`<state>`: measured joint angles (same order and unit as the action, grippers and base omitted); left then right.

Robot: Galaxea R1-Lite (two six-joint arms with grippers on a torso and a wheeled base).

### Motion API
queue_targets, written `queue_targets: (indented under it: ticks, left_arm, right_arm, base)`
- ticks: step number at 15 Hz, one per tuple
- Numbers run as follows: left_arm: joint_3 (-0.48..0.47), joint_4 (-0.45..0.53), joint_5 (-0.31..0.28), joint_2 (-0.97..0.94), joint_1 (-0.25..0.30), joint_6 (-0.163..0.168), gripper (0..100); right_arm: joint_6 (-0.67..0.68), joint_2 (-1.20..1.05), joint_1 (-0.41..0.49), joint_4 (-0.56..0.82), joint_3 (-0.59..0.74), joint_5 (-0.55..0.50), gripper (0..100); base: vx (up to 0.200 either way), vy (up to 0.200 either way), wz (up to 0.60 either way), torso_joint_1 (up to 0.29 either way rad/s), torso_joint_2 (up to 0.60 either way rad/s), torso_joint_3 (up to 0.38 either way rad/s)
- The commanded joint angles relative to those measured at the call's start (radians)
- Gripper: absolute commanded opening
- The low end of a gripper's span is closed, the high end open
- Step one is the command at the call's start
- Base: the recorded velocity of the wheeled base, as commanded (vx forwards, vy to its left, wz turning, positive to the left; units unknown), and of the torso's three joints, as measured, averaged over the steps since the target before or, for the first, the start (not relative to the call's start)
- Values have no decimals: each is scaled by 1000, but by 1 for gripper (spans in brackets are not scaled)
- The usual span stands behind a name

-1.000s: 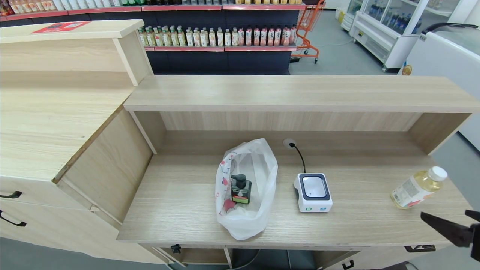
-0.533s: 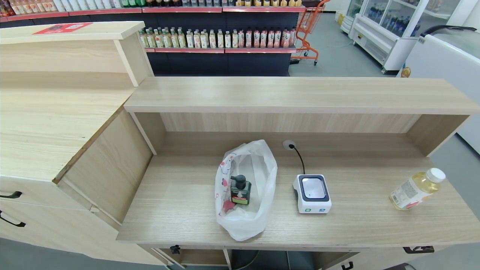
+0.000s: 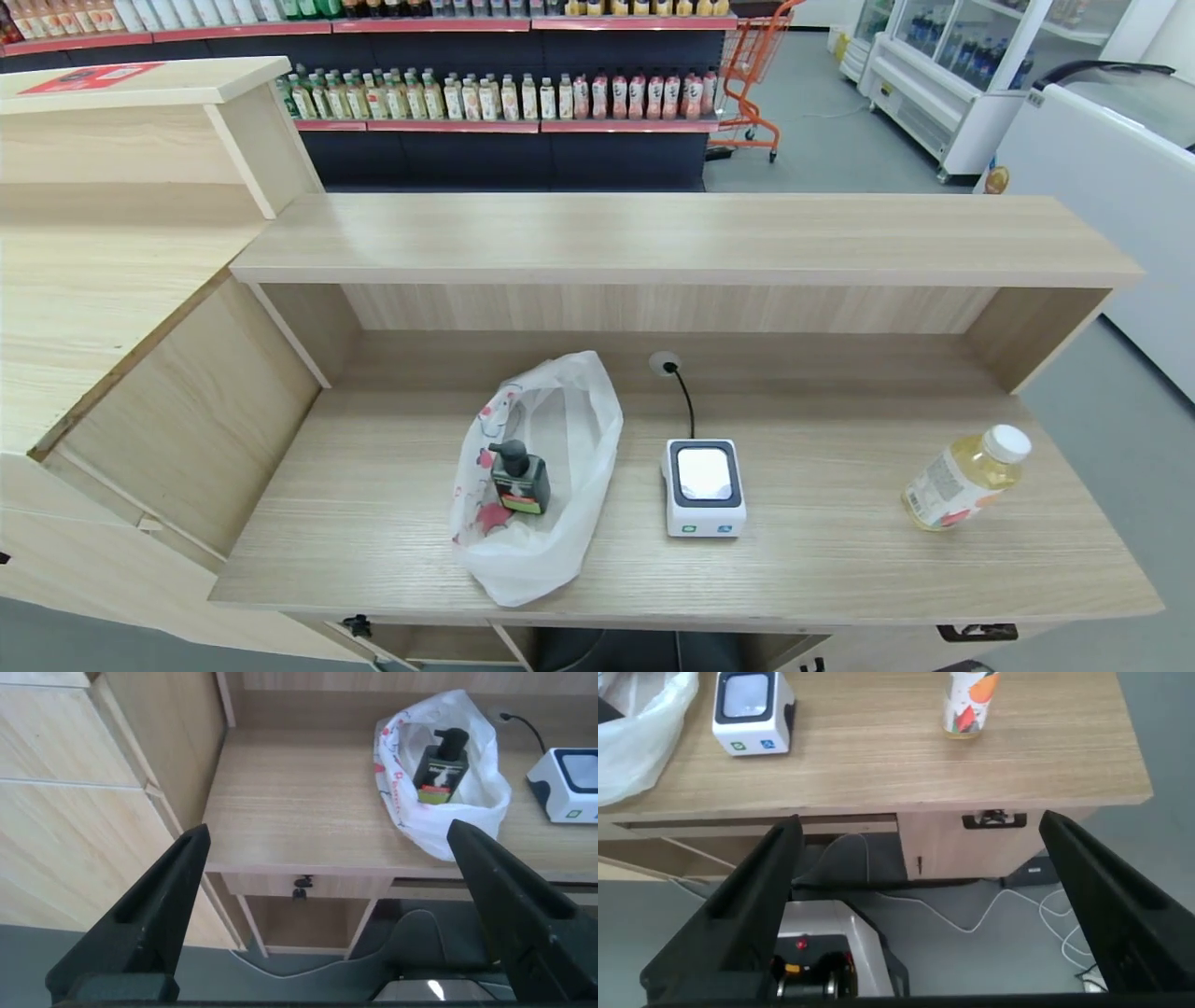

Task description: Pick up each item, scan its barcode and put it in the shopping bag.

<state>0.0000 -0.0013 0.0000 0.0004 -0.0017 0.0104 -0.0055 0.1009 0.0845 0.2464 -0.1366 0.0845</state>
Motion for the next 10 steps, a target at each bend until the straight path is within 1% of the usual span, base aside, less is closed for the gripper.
queue_targets:
  ticks: [1, 10]
  left_arm:
    - [0, 0, 2, 1, 0, -1, 100]
    - [0, 0, 2, 1, 0, -1, 100]
  right_arm:
    - [1, -4, 0, -1, 2, 1, 100]
    - [15, -4, 0, -1, 2, 0, 100]
  base:
    - [0, -200, 0, -2, 7, -2]
    - [0, -200, 0, 2, 1, 2]
